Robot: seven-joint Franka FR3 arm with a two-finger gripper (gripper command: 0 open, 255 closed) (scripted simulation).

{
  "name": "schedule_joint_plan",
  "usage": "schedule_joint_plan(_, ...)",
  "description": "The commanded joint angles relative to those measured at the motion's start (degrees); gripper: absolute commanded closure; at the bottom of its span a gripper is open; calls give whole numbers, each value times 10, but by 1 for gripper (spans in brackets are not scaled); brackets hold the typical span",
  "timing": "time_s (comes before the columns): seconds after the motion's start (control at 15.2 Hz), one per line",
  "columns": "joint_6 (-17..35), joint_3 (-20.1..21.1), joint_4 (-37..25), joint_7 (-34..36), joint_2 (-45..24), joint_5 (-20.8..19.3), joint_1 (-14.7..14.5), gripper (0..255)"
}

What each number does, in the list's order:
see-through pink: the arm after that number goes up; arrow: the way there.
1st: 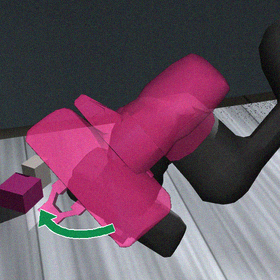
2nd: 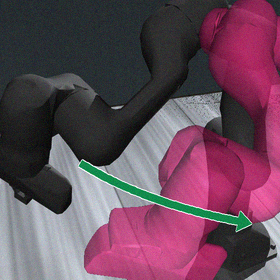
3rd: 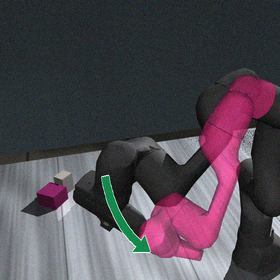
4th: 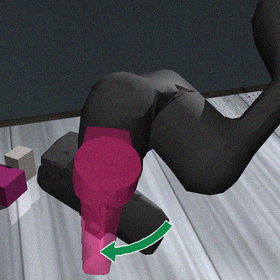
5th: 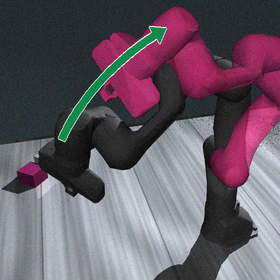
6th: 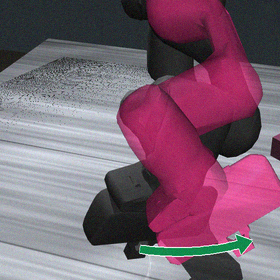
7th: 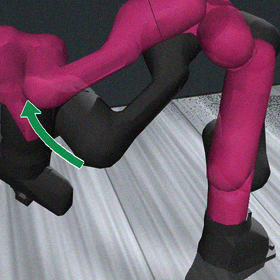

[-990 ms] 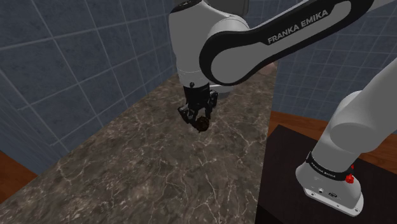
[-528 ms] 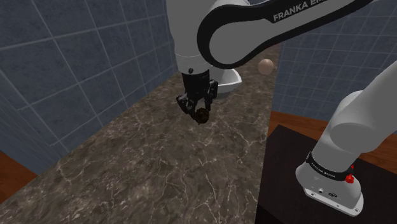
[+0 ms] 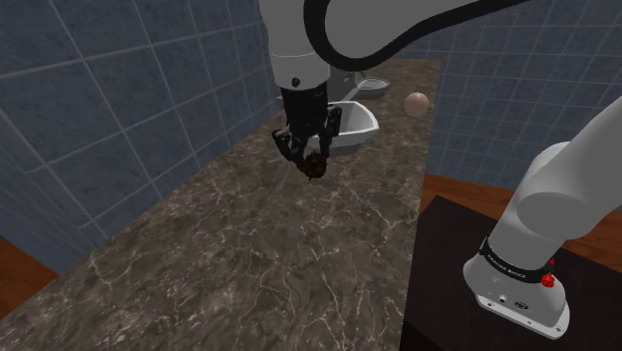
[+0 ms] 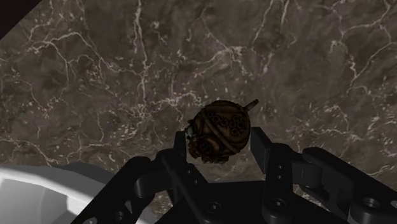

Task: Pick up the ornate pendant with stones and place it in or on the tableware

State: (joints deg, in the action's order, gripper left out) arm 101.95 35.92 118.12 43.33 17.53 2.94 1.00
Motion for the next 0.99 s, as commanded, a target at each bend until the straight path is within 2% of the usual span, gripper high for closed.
schedule_joint_plan(0.0, -15, -3, -12, -3, 3, 1, 0, 255)
schedule_joint_plan(0.86, -111, -8, -118, -7, -7, -7, 6, 255)
schedule_joint_plan(0.92, -110, -18, -116, -21, -7, -9, 11, 255)
